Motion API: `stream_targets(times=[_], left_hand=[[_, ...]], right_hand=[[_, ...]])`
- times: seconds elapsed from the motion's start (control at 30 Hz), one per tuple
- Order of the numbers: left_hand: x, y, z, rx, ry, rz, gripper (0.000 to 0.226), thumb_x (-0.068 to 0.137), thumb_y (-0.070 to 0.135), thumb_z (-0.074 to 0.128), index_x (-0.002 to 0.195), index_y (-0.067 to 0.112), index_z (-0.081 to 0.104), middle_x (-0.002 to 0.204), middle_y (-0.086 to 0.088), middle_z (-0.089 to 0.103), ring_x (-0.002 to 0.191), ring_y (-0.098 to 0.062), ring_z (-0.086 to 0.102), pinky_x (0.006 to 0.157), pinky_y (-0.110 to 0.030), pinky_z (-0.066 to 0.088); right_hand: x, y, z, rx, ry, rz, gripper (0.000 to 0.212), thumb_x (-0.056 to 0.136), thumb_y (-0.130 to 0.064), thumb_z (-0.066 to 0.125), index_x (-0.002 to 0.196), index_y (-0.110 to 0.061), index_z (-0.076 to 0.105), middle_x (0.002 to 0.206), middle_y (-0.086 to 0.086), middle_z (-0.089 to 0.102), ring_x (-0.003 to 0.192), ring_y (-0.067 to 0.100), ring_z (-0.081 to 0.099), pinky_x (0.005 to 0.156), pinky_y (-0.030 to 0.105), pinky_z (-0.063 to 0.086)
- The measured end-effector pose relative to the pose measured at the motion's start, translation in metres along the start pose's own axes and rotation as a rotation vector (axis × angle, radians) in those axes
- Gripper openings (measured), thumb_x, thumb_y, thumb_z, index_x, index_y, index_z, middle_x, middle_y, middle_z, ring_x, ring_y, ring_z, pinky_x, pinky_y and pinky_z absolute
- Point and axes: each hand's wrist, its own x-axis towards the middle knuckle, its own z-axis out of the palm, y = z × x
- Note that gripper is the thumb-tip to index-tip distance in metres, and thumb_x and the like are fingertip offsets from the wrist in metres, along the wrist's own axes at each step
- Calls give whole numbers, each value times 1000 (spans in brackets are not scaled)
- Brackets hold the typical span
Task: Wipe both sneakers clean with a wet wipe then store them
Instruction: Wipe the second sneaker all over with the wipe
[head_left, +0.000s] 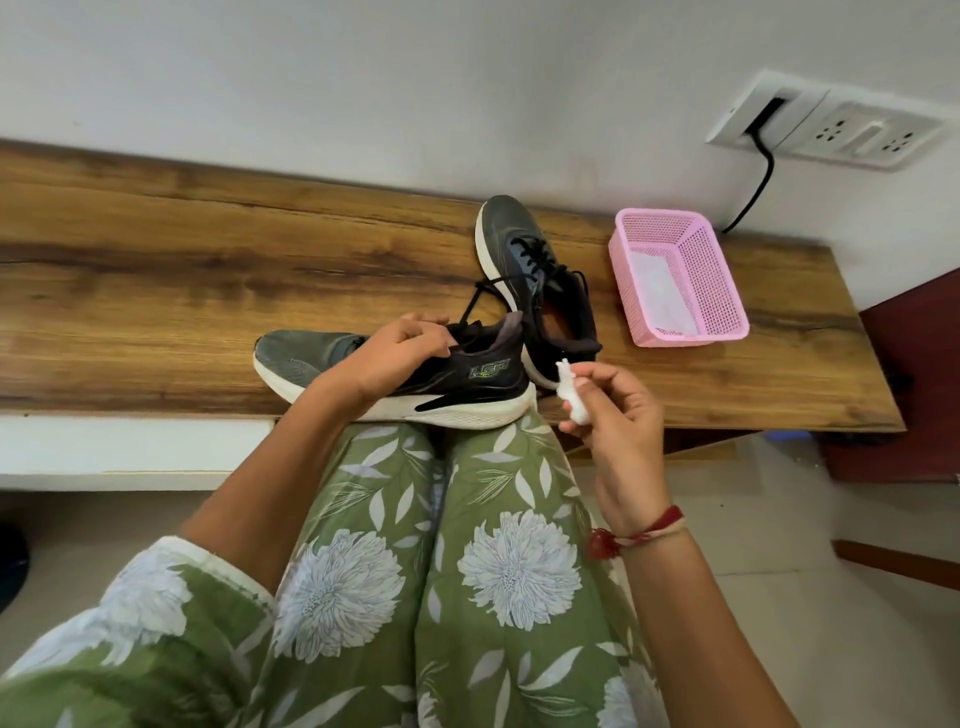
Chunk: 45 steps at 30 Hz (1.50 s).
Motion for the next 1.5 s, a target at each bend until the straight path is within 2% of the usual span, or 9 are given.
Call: stream_targets(times=[0.2, 0.37, 0.47, 0.57, 0.87, 0.97, 1.13, 1.23, 1.5], left_hand=[[0, -3, -8, 81, -82, 70, 22, 93, 6, 51, 87, 17, 68, 133, -4, 47, 129, -13, 39, 113, -32, 22], [2, -12, -15, 376, -85, 144, 33, 89, 38, 40, 106, 20, 61, 125, -6, 50, 119, -16, 44, 98, -27, 31], [2, -14, -17, 452, -101, 171, 39, 97, 39, 38, 122, 14, 56, 127, -6, 49, 118, -19, 45, 100, -31, 33], [5, -15, -18, 428, -97, 175, 28, 101, 26, 41, 119, 11, 56, 127, -9, 49, 119, -21, 44, 105, -36, 33], [8, -19, -10, 294, -17, 123, 13, 98, 23, 47, 104, 23, 59, 124, -6, 49, 116, -18, 47, 105, -35, 33], [8, -16, -11, 236, -44, 67, 15, 98, 25, 48, 101, 22, 62, 122, -7, 50, 112, -20, 49, 102, -35, 36], [8, -13, -11, 207, -57, 66, 16, 98, 22, 48, 93, 19, 63, 120, -11, 53, 112, -21, 50, 103, -35, 36], [7, -13, -9, 242, -22, 88, 18, 98, 20, 48, 85, 22, 60, 119, -13, 54, 111, -20, 48, 98, -32, 34], [-1, -15, 4, 359, 106, 229, 10, 97, 15, 49, 99, 14, 58, 131, -7, 48, 129, -16, 40, 107, -27, 28]], right_hand=[[3, 6, 33, -165, -16, -15, 11, 82, -17, 70, 74, -10, 68, 68, 4, 65, 56, 13, 57, 54, 27, 47], [13, 13, 43, -472, 82, -315, 37, 77, -13, 74, 103, -27, 52, 81, -5, 67, 78, 6, 62, 74, 18, 48], [17, 19, 45, -587, 73, -453, 18, 81, -10, 67, 96, -19, 62, 87, -4, 64, 80, 7, 59, 77, 22, 49], [20, 29, 45, -660, 74, -505, 8, 84, -8, 64, 89, -14, 67, 97, 3, 58, 84, 4, 51, 78, 7, 39], [5, 46, 55, -933, -78, -696, 13, 88, -5, 58, 96, -9, 68, 95, 7, 61, 86, 20, 56, 73, 29, 45], [19, 45, 46, -797, 114, -566, 11, 87, -4, 58, 90, -9, 67, 92, 3, 61, 84, 16, 54, 75, 33, 47], [8, 49, 55, -889, -137, -718, 11, 88, -7, 57, 92, -11, 67, 91, 4, 64, 84, 17, 56, 72, 27, 44], [23, 46, 51, -798, 51, -640, 11, 86, -4, 58, 88, -10, 67, 87, 4, 63, 81, 16, 56, 72, 34, 48], [14, 31, 59, -788, -21, -653, 10, 83, -4, 60, 86, -14, 62, 83, 2, 63, 78, 20, 58, 70, 39, 48]])
